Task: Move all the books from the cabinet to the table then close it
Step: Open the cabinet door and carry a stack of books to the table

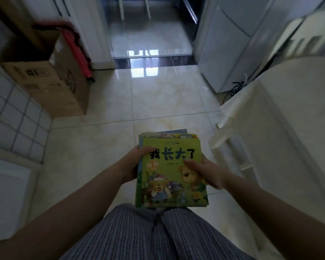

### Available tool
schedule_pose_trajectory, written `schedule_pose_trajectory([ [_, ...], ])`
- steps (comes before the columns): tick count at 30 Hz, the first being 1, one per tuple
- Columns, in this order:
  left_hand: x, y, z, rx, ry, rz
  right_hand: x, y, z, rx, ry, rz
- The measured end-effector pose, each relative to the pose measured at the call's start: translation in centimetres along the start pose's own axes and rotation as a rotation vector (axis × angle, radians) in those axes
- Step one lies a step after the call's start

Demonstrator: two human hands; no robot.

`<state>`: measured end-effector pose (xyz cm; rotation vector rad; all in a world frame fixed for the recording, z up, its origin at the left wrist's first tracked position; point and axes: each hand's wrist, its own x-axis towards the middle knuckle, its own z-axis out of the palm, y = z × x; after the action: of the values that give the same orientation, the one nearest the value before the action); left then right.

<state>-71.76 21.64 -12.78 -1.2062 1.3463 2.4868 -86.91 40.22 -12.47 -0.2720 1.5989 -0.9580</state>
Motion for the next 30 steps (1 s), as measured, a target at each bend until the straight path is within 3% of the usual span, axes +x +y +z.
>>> schedule_pose_trajectory([
  [8, 7.5, 1.8, 10.1, 0.184, -0.102, -0.136, -2.6, 3.0, -8.3, 0.280, 0.236, -0.031],
  [15, 13.7, 4.8, 17.1, 0.305, -0.334, -0.167, -2.8, 3.7, -13.8, 0.457, 0.441, -0.029],
  [30, 29.0, 15.7, 34.5, 0.631, -0.611, -0.169, 0.5, -2.4, -29.7, 0.731, 0.840, -0.036],
])
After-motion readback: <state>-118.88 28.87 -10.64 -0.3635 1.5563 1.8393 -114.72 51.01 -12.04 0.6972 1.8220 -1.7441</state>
